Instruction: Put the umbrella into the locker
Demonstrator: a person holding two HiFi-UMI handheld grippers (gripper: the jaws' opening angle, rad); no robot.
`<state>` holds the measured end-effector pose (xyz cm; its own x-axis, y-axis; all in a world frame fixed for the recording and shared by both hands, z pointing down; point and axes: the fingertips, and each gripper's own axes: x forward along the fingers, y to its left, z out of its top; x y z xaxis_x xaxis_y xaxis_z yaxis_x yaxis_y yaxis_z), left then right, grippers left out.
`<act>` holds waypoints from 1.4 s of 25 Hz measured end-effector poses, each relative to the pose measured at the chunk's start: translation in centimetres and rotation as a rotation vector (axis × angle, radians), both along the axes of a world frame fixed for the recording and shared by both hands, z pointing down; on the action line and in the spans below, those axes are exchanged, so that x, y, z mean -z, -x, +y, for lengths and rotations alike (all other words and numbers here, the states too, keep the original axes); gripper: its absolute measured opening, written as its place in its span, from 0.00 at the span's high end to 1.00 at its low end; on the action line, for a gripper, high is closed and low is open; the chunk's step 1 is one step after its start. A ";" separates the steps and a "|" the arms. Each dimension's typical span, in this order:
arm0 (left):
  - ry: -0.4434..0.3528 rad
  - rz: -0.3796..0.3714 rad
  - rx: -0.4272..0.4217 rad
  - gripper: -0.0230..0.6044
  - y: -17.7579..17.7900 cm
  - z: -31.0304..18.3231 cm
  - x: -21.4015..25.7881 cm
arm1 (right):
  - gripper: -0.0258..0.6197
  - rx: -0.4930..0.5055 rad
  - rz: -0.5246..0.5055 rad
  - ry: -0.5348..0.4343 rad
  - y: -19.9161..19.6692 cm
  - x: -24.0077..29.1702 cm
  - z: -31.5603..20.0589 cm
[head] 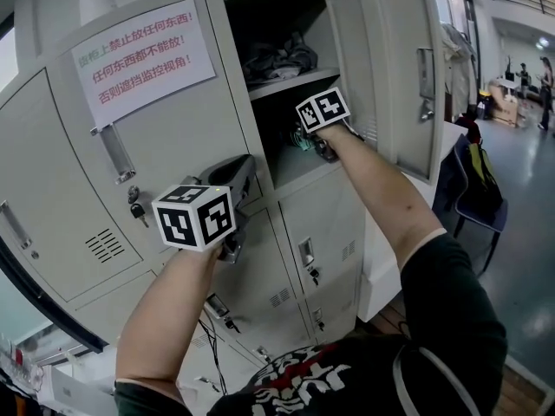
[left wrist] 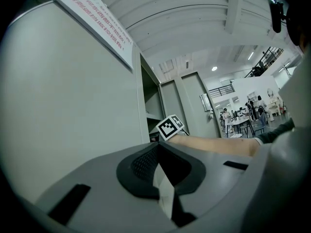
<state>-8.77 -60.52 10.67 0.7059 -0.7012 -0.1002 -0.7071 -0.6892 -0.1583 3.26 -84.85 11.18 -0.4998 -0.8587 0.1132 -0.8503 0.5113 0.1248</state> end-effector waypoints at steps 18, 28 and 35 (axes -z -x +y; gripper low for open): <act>0.018 -0.002 -0.170 0.95 7.1 7.8 -2.2 | 0.56 -0.083 -0.057 -0.046 2.9 -1.5 15.5; 0.050 0.008 -0.286 0.95 7.9 11.7 -6.1 | 0.83 -0.128 -0.065 -0.118 4.5 -4.4 25.0; 0.075 0.018 -0.265 0.95 7.6 12.0 -8.5 | 0.90 -0.061 -0.088 -0.146 4.8 -7.0 29.6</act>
